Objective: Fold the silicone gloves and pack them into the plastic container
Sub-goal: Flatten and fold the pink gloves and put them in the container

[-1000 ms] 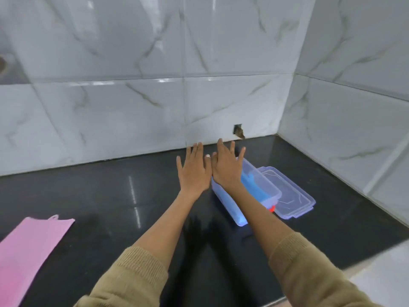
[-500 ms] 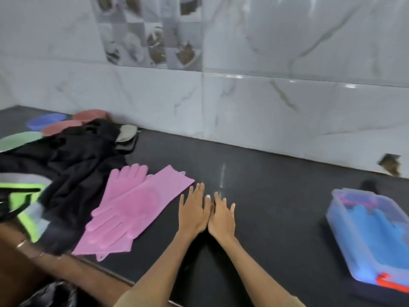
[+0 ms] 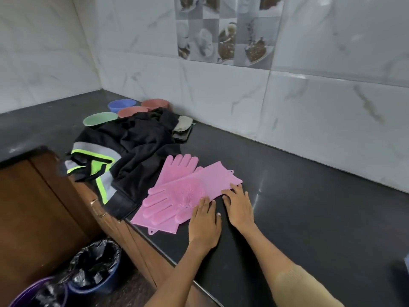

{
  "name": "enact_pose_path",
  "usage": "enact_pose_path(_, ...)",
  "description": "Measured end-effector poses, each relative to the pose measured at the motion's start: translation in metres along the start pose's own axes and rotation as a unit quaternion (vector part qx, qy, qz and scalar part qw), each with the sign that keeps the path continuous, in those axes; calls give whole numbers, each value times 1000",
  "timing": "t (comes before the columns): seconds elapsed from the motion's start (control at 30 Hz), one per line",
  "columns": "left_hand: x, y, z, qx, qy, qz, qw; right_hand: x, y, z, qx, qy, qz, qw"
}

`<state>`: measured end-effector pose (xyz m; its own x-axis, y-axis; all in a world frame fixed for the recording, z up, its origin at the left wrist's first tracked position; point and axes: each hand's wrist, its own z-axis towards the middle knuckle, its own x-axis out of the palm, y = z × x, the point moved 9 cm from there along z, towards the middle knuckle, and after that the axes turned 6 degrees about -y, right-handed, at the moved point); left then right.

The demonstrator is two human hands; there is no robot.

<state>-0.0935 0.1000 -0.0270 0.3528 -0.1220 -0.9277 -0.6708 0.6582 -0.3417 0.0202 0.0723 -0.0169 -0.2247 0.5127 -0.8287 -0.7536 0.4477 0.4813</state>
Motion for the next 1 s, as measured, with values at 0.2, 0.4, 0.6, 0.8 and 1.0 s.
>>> enact_pose_path(0.2, 4, 7, 0, 5, 10, -10, 1000, 1, 22, 25, -159, 55, -180, 969)
enact_pose_path(0.4, 8, 1, 6, 17, 11, -15, 1000, 6, 14, 35, -174, 115, -284, 936)
enact_pose_path(0.6, 13, -26, 16, 55, 41, -72, 995, -23, -27, 14, -83, 107, -287, 948)
enact_pose_path(0.8, 27, -81, 13, 142, 119, -125, 975, -67, -71, -47, 83, 98, -308, 943)
enact_pose_path(1.0, 38, -149, -20, 303, 176, -119, 929, -108, -103, -131, 252, 165, -302, 904)
